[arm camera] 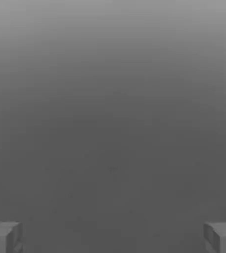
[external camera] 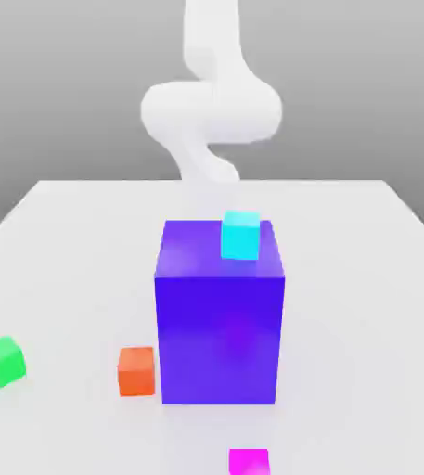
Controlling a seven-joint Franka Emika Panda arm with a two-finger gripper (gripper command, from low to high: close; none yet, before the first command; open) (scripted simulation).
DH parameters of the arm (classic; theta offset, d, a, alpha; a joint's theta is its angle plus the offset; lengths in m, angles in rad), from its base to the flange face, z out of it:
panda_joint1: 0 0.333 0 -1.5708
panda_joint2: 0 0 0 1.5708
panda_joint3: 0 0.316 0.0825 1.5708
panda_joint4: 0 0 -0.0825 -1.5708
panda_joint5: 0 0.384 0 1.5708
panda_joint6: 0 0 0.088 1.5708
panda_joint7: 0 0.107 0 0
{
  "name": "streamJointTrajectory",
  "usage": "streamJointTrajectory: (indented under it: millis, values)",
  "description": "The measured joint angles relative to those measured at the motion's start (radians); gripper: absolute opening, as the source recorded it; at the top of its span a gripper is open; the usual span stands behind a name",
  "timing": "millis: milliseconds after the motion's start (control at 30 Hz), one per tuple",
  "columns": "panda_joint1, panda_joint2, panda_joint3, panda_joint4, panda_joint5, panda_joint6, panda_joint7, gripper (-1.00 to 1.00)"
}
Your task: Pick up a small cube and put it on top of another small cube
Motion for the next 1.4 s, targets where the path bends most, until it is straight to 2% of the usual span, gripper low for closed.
streamJointTrajectory:
  millis: [333,467,633,800,967,1167,1333,1400]
  values:
    - [0.084,0.386,-0.069,0.017,0.317,-0.022,0.167,0.0]
    - [0.095,0.53,-0.061,0.022,0.394,-0.022,0.266,0.0]
    - [0.114,0.695,-0.047,0.022,0.442,0.002,0.423,0.0]
    - [0.136,0.834,-0.048,0.015,0.443,0.053,0.61,0.0]
    - [0.171,0.943,-0.07,0.004,0.403,0.127,0.821,0.0]
    - [0.246,1.027,-0.138,-0.014,0.307,0.235,1.101,0.0]
    - [0.355,1.058,-0.244,-0.03,0.191,0.33,1.355,0.0]
    - [0.378,1.092,-0.26,-0.026,0.177,0.376,1.405,0.0]
